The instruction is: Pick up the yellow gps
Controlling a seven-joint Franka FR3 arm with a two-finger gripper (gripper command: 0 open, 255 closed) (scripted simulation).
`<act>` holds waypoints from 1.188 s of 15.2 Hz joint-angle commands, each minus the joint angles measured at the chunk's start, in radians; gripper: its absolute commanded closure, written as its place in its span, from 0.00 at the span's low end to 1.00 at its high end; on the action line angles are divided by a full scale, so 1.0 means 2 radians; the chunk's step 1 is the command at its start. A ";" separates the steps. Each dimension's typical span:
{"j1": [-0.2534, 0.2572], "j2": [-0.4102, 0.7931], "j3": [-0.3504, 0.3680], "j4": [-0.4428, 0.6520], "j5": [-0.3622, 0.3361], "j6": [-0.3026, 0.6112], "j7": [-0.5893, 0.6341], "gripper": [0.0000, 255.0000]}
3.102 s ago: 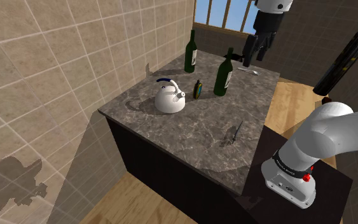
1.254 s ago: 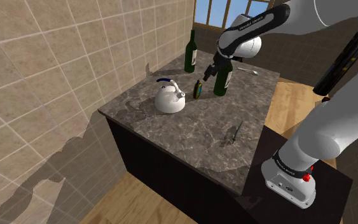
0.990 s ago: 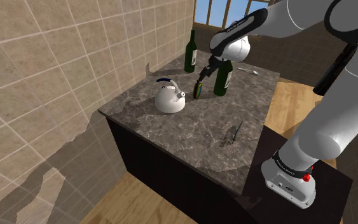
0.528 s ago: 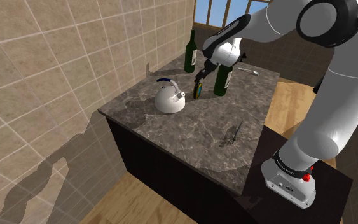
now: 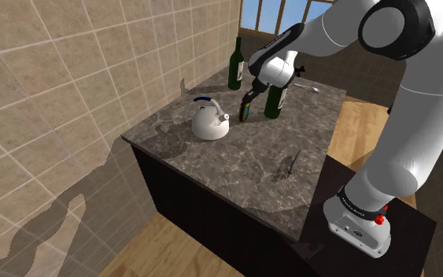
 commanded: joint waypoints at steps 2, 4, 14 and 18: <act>0.000 0.001 0.000 0.000 0.001 0.000 -0.001 1.00; 0.000 0.002 0.000 0.001 0.001 0.000 -0.001 1.00; 0.013 -0.037 -0.020 -0.002 -0.053 -0.029 0.050 1.00; 0.018 -0.056 -0.029 0.001 -0.081 -0.047 0.076 1.00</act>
